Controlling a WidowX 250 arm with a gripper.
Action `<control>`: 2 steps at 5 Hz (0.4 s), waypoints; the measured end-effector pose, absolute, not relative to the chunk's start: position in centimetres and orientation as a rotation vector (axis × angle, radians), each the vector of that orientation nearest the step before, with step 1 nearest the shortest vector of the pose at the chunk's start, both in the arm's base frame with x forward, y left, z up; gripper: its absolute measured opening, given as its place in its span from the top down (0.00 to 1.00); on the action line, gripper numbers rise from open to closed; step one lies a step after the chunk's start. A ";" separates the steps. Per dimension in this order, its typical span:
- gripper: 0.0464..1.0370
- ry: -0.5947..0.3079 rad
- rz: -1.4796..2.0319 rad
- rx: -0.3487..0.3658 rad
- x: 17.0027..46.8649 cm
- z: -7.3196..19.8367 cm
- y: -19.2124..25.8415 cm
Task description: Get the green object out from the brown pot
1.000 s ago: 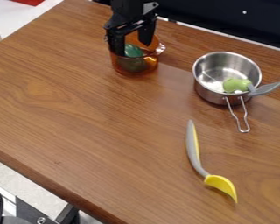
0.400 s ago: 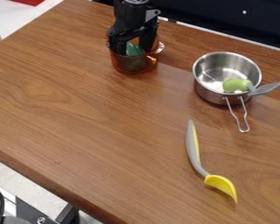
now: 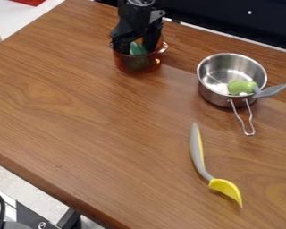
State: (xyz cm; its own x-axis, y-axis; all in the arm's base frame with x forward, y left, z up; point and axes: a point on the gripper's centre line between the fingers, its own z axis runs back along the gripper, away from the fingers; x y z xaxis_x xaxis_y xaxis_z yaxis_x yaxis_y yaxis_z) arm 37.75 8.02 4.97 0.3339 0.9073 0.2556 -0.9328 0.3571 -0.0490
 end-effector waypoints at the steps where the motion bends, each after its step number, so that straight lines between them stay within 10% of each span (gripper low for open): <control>1: 0.09 -0.258 1.225 0.114 37.8 4.9 8.1; 2: 0.19 -0.257 1.229 0.120 37.7 4.7 8.2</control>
